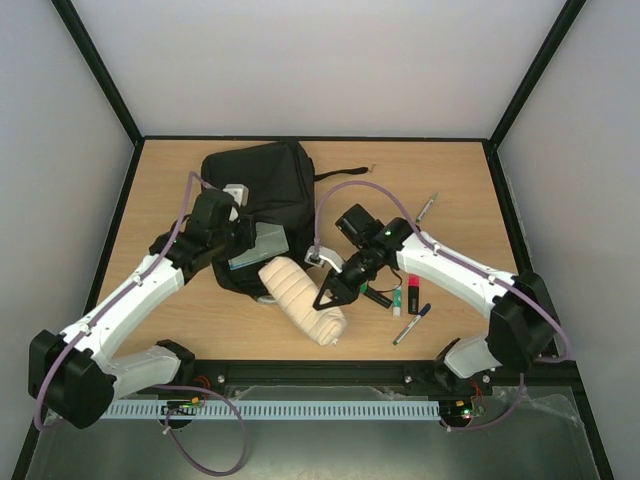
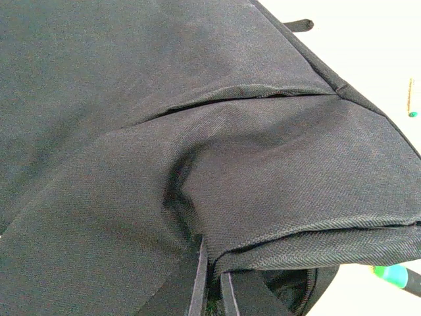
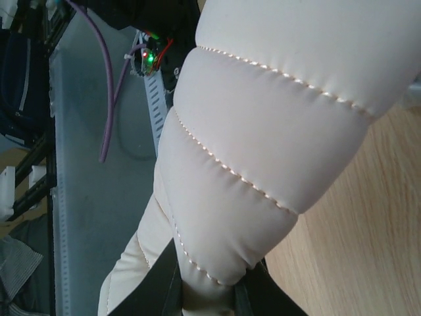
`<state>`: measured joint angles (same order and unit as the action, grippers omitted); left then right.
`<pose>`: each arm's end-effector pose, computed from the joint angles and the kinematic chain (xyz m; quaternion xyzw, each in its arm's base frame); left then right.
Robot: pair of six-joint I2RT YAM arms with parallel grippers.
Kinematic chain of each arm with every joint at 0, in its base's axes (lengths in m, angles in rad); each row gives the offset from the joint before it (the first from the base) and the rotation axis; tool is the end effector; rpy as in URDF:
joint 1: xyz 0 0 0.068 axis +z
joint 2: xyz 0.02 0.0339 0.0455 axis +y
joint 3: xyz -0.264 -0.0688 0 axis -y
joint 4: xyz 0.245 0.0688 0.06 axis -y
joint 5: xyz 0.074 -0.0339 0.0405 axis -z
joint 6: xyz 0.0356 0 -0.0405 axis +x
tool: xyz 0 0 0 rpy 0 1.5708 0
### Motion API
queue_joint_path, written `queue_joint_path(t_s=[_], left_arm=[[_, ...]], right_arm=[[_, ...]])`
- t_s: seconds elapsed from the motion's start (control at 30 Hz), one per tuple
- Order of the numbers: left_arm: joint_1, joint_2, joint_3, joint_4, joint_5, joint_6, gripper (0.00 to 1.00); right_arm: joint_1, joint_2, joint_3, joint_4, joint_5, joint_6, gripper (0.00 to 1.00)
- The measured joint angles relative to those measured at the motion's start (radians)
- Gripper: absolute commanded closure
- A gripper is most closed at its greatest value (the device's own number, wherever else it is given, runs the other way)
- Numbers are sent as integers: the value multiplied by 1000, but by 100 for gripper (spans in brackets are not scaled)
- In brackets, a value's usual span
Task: Pack the student bag
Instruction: Place the stationery at the center of the board.
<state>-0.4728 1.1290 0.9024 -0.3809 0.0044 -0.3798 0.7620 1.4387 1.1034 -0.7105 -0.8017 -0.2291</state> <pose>0.2219 -0.1137 0.2930 0.0422 0.8852 -0.1933 0.4210 0.1891 0.2158 0.2658 -0.5119 0.7341 0.4264 0.1313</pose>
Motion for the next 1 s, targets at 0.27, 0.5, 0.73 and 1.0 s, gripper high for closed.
queue_joint_path(t_s=[0.27, 0.5, 0.73, 1.0], left_arm=[[0, -6, 1, -8, -1, -10, 98], [0, -23, 14, -32, -14, -6, 97], [0, -23, 22, -42, -16, -5, 98], [0, -30, 30, -49, -20, 0, 98]], right_arm=[[29, 147, 17, 209, 19, 189, 86], [32, 231, 49, 326, 135, 333, 85], [32, 231, 47, 422, 256, 401, 85], [34, 272, 54, 515, 406, 405, 60]])
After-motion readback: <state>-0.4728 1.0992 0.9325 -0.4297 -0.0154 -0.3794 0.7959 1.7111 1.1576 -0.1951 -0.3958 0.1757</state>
